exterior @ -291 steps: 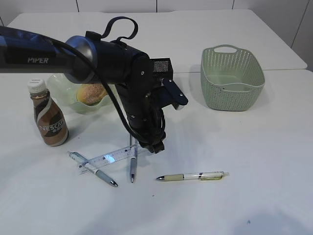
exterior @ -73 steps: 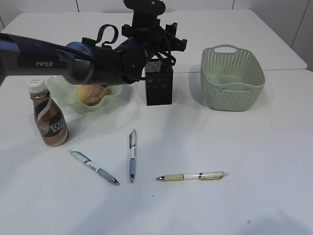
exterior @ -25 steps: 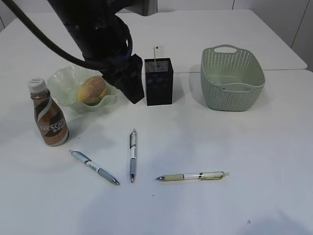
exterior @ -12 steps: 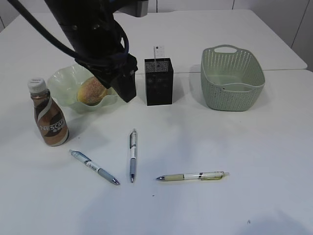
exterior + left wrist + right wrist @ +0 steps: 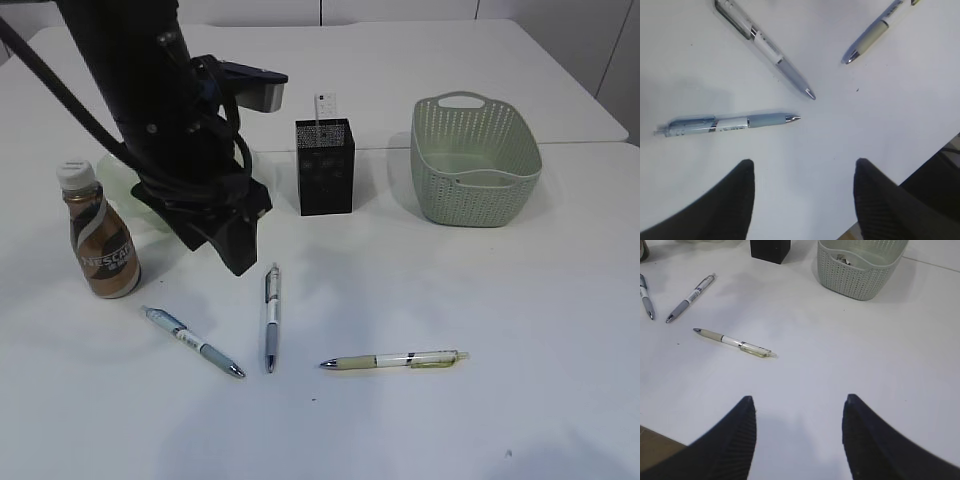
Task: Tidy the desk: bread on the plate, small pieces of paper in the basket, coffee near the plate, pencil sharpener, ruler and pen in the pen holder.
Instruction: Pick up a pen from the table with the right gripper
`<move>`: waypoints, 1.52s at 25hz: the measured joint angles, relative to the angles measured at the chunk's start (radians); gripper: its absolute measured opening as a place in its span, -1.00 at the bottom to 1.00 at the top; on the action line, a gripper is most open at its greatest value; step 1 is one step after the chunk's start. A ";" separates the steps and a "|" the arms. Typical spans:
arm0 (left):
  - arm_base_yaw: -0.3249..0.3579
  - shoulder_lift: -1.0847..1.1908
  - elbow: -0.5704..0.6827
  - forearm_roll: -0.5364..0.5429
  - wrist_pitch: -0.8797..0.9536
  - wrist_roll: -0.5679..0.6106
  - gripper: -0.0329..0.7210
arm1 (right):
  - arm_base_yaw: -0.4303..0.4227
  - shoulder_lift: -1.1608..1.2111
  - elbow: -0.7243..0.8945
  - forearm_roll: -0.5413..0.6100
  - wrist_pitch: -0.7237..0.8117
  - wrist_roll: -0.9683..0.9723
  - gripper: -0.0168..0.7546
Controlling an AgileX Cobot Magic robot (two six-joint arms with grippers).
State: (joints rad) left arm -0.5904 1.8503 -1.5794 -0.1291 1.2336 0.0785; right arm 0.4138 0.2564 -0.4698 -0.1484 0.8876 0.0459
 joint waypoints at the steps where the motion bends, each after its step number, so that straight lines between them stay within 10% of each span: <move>1: 0.000 0.000 0.001 0.000 0.000 -0.011 0.25 | 0.000 0.000 0.000 0.000 0.000 0.000 0.18; 16: 0.000 -0.025 0.016 0.008 -0.002 -0.055 0.10 | 0.000 0.000 0.000 0.000 0.000 0.000 0.18; 38: 0.000 -0.462 0.426 0.100 -0.027 -0.284 0.10 | 0.000 0.000 0.000 0.000 0.000 0.000 0.18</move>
State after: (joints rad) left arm -0.5904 1.3880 -1.1530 -0.0289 1.2063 -0.2059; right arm 0.4138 0.2564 -0.4698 -0.1484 0.8876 0.0459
